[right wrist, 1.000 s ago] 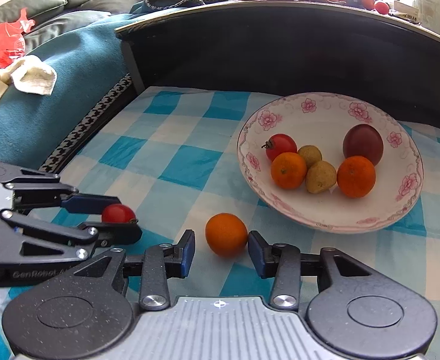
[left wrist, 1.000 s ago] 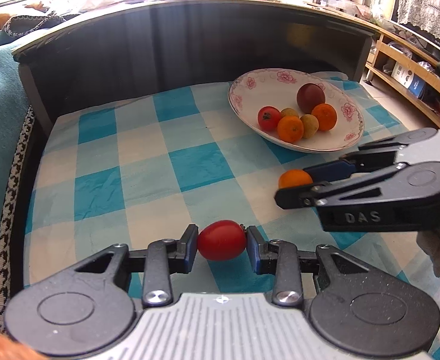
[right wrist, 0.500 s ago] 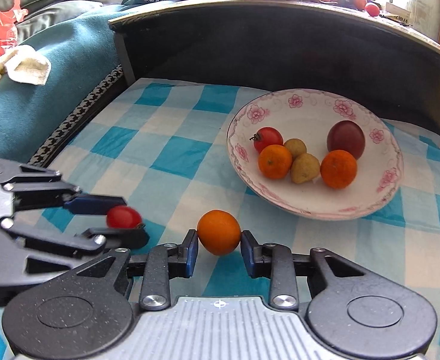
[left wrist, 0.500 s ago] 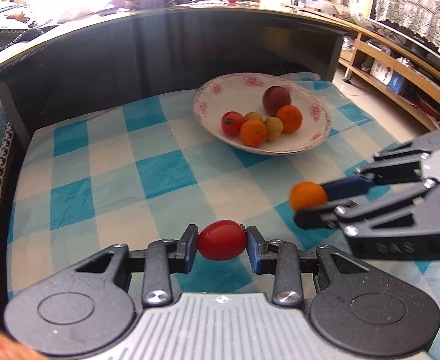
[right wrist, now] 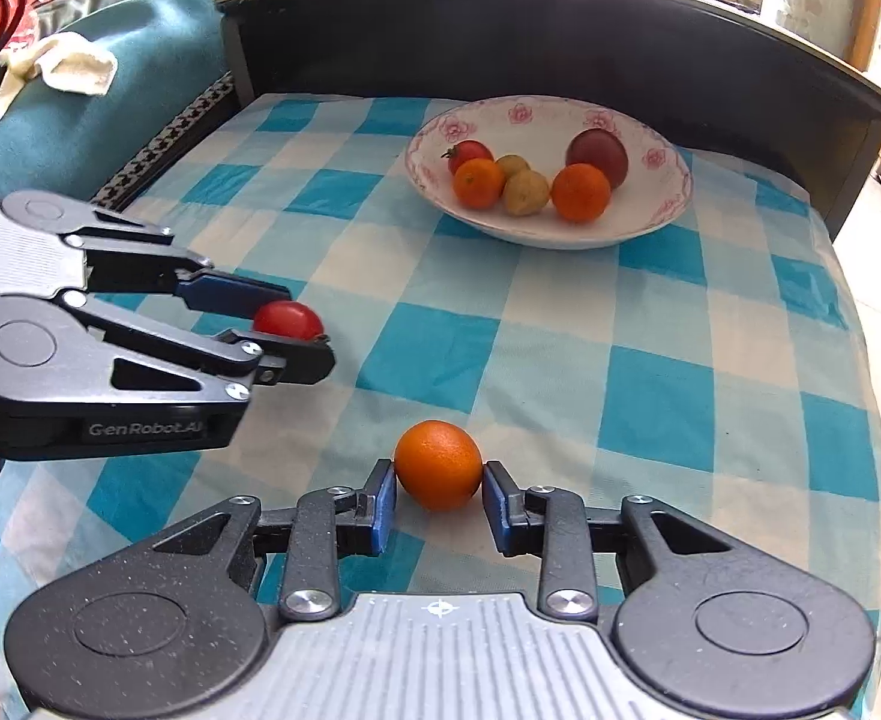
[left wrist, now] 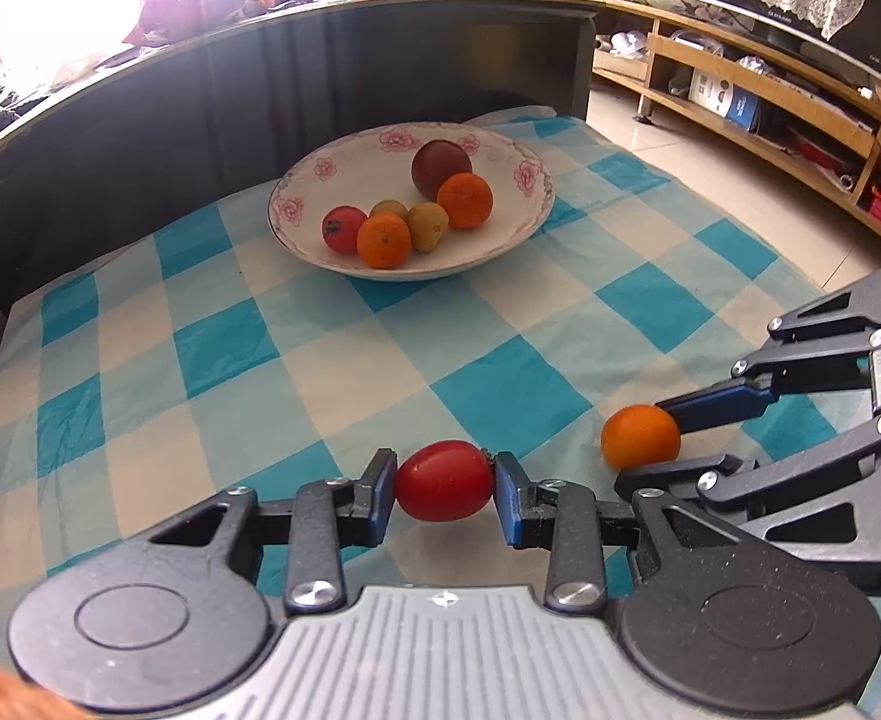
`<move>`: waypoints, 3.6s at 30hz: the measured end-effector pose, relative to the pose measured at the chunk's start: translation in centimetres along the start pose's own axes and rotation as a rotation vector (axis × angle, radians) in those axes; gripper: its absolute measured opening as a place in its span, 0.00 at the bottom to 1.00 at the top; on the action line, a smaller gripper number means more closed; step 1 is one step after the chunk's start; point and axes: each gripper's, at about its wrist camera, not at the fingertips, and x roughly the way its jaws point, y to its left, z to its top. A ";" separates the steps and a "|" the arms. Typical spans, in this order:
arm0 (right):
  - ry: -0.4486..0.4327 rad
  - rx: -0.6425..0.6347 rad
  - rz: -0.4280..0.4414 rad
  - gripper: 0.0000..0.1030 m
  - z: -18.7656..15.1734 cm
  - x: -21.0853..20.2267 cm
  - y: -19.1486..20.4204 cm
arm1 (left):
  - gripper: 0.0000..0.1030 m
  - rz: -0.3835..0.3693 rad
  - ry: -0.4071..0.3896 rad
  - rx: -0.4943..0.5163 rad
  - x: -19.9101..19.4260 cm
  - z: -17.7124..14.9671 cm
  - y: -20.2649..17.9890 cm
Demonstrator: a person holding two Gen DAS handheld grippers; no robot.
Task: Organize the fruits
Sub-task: 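Carry the red tomato and the orange over the white plate with both tools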
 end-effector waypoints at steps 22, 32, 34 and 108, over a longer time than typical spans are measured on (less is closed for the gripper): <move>-0.022 -0.043 0.025 0.27 0.9 0.4 -0.3 | 0.42 0.043 0.036 0.003 0.6 -0.3 -0.9; -0.018 -0.070 0.016 0.28 1.2 0.9 0.0 | 0.42 0.043 0.044 -0.001 0.6 -0.1 -0.7; -0.017 -0.068 0.012 0.28 1.2 0.9 0.0 | 0.42 0.048 0.045 0.002 0.6 -0.1 -0.7; -0.239 0.094 -0.098 0.27 9.2 0.7 -6.2 | 0.41 0.147 -0.202 -0.062 2.7 11.1 1.5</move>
